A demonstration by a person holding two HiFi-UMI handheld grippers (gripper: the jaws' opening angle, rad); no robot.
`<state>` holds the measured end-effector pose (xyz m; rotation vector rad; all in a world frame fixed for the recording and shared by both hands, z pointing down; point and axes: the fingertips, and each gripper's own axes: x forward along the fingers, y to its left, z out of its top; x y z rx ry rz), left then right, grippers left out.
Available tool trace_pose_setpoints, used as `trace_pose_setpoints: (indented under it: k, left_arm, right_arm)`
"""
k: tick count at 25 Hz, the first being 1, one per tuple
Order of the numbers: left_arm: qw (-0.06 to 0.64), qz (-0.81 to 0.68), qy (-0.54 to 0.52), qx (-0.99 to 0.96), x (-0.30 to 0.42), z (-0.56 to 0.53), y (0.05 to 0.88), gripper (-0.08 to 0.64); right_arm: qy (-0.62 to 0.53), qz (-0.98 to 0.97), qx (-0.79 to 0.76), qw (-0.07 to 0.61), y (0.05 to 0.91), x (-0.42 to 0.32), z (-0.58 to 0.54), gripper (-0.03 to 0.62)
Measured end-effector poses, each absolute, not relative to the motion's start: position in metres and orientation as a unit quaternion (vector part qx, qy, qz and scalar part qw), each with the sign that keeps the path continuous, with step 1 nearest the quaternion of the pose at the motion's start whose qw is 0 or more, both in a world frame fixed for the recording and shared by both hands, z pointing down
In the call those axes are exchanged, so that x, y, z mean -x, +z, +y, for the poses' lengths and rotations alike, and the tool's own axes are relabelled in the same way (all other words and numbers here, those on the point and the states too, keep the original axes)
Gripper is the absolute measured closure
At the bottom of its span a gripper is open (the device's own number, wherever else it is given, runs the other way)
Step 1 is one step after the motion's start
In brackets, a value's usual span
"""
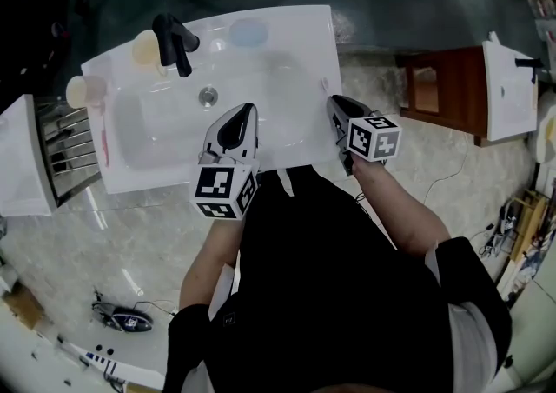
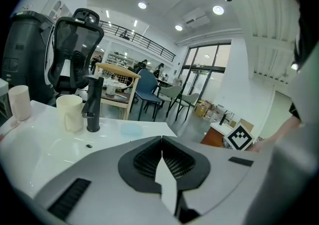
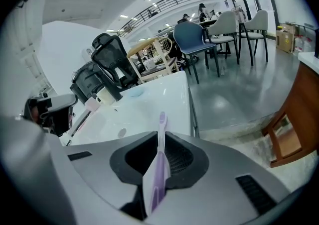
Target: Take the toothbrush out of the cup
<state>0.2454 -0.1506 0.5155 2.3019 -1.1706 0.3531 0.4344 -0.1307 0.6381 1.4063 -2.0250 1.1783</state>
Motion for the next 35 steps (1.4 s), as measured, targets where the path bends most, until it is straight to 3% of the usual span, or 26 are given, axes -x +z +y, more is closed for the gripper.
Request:
trace_pose_setpoints:
  k: [12, 24, 35]
  left_arm:
    - [0.249, -0.425, 0.125, -0.861, -0.248, -0.150, 0.499, 0.543]
    - [0.221, -0.418, 0.092, -0.877, -0.259, -0.139, 0.429, 0.543]
    - [0.178, -0.409, 0.035, -0.894, -0.267, -0.159, 0.343, 0.543]
  right_arm:
    - [0.369, -0.746, -0.523, 0.186, 0.602, -0.435, -0.143, 0.546]
    - [0.275, -0.805, -0.517, 0.095, 0.470, -0.446, -0.148, 0.546]
    - [0.141, -0.876, -0.454, 0.076, 0.365, -0.438, -0.151, 0.560]
